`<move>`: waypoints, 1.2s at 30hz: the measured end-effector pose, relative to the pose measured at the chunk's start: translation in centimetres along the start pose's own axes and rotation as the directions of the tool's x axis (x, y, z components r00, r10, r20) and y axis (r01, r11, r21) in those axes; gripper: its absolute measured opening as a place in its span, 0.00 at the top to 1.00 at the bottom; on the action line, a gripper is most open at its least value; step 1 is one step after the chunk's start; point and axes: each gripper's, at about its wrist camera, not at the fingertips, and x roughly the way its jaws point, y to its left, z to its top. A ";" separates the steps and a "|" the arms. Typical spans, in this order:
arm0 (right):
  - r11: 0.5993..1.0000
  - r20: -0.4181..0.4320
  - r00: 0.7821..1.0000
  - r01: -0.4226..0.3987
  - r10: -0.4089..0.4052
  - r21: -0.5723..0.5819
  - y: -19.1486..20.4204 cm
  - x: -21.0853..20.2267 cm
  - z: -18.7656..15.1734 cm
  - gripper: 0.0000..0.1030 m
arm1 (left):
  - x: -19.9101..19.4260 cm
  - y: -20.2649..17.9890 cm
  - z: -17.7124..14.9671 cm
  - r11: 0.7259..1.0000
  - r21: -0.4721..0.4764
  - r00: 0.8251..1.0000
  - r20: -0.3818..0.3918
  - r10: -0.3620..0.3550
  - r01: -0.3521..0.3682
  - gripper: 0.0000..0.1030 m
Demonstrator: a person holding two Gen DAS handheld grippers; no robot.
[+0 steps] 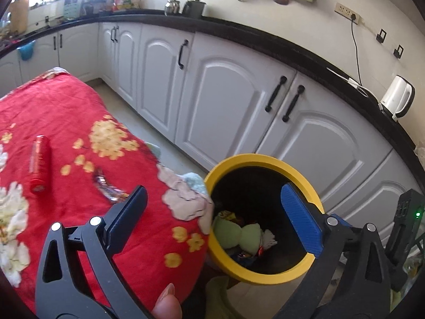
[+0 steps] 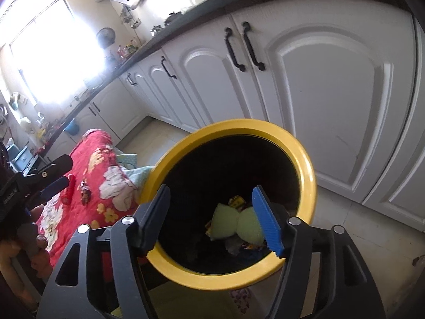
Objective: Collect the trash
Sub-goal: 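Move both open tools back over the table toward the red can and chocolate bar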
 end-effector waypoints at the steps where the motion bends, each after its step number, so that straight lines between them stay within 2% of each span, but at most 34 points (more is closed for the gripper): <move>1: 1.000 0.006 1.000 -0.003 0.004 -0.011 0.4 -0.1 0.1 0.35 | -0.5 0.4 0.0 1.000 -0.001 1.000 0.010 0.009 -0.009 0.11; 10: 0.987 0.055 0.998 -0.033 0.043 -0.159 6.0 -1.7 0.1 0.26 | -3.9 4.6 0.4 0.995 -0.052 0.992 0.089 0.087 -0.083 0.11; 20: 0.953 0.036 0.996 -0.067 0.081 -0.294 11.5 -1.3 -0.8 0.24 | -6.7 9.1 1.1 0.979 -0.131 0.971 0.160 0.176 -0.156 0.11; 30: 0.914 0.009 0.994 -0.094 0.106 -0.395 16.4 0.3 -1.7 0.21 | -8.0 14.9 1.2 0.944 -0.262 0.953 0.170 0.252 -0.203 0.11; 36: 0.890 -0.030 0.993 -0.116 0.115 -0.441 19.2 2.6 -2.0 0.21 | -7.9 18.3 0.8 0.913 -0.333 0.945 0.142 0.295 -0.235 0.11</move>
